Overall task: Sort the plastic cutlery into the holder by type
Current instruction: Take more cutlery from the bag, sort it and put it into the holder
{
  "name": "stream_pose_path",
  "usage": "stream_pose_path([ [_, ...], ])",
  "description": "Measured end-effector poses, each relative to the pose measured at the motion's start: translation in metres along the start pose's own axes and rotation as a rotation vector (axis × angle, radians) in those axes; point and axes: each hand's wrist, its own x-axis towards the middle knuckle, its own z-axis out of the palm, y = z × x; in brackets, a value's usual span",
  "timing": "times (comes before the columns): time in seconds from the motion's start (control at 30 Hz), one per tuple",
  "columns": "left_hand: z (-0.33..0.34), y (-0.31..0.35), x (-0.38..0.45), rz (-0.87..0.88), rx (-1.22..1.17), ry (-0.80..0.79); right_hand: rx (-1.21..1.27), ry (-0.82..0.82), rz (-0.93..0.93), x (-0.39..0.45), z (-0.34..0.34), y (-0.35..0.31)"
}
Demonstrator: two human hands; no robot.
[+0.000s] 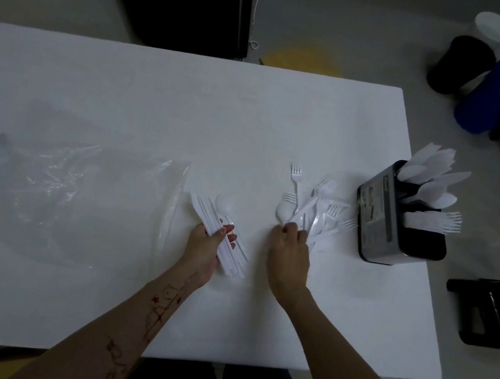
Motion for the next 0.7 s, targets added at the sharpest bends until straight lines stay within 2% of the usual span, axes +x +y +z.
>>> stream_pose_path([
  [0.1,0.001,0.000,0.001,0.006,0.028,0.003,0.091,-0.060,-0.152,0.003,0.004,-0.018],
  [0.17,0.000,0.000,0.004,0.012,0.044,0.003,0.179,-0.079,-0.167,0.006,0.001,-0.020],
  [0.27,-0.001,0.001,0.008,0.018,0.043,0.011,0.266,-0.043,-0.023,0.007,-0.013,-0.003],
  [0.43,0.002,-0.002,0.010,0.003,0.030,0.013,0.173,-0.014,0.284,0.004,-0.023,0.037],
  [0.57,0.006,-0.004,0.008,0.000,0.032,0.007,0.115,0.030,0.190,0.006,-0.024,0.038],
  [0.7,0.007,-0.004,0.009,0.006,0.051,0.016,0.213,-0.170,0.218,0.012,-0.024,0.009],
])
